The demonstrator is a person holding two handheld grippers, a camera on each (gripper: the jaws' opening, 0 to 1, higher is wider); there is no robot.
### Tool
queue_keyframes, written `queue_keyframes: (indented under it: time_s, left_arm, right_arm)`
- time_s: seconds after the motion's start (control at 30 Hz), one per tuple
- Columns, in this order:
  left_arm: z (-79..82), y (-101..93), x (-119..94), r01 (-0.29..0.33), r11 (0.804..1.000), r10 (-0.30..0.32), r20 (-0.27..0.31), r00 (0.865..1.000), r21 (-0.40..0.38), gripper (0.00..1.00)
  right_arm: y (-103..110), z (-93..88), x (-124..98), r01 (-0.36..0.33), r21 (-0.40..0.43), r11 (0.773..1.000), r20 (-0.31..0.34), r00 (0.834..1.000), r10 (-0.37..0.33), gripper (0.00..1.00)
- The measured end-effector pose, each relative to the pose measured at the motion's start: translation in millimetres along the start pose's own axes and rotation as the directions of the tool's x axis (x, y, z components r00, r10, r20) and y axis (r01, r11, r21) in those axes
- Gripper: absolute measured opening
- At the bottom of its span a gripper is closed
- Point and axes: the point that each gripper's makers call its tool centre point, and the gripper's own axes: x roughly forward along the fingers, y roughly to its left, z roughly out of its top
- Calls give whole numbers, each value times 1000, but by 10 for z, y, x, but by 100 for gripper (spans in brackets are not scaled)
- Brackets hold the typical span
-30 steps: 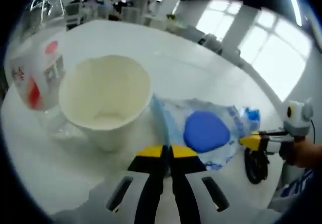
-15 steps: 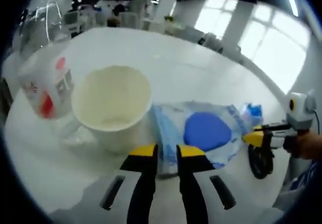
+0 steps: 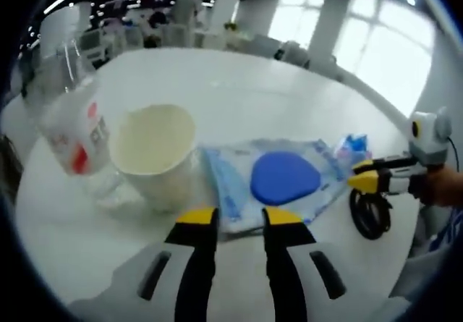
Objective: Arrange the tabletop items into an orderly group along one side of the table until the central work area is clear of visible clutter.
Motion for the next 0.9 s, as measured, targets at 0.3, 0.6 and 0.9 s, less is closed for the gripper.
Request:
queue_keyframes:
  time_s: [0.3,0.6,0.9]
  left_arm:
    - [78,-112,-213,-2,998,-2,46,999,68,34]
    - [138,-176,-540,15,988,-27,75,997,154,47]
    - [97,-240,-981,43,980,-62,90,994,193,57]
  right_arm:
    - [46,86,-109,-24,-72,997,23,999,25,27]
    - [-10,159,-239,-40,-174,984,20,999,45,37]
    - [-135,164,-380,-61,-264,963,1,998,63,46]
